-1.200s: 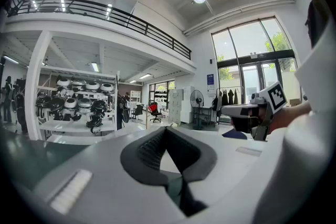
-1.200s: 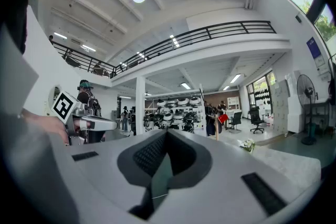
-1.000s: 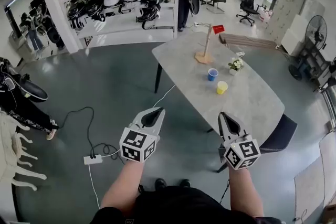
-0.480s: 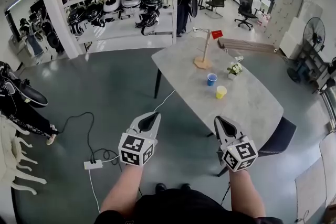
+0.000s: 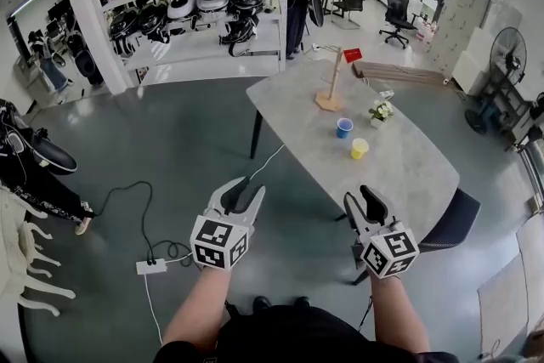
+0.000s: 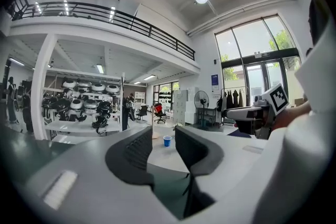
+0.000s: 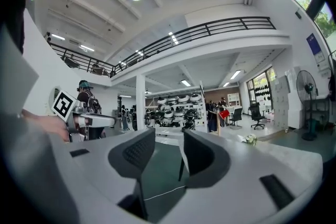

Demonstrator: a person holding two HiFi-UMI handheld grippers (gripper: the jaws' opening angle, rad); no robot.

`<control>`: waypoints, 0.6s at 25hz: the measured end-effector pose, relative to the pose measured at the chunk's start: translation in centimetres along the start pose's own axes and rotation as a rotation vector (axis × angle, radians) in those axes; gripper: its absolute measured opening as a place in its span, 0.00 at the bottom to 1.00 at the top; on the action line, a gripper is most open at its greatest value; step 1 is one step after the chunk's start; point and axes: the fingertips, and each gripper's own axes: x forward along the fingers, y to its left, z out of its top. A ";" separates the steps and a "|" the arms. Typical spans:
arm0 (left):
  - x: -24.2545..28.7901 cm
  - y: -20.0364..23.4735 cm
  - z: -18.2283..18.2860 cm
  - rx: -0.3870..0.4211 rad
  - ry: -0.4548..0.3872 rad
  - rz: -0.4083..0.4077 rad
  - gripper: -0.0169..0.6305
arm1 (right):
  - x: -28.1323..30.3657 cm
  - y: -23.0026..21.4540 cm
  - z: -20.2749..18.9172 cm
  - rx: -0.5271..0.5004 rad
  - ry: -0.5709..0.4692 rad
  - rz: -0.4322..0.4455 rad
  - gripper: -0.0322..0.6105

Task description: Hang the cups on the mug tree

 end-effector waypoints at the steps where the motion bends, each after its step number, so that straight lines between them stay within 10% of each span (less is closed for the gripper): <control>1: -0.1 0.1 -0.1 -0.004 0.002 -0.002 0.22 | -0.1 0.1 -0.1 0.004 -0.002 -0.002 0.28; 15: -2.6 2.8 -1.3 -0.034 0.014 -0.025 0.43 | 1.4 2.0 -0.4 0.022 0.004 -0.027 0.50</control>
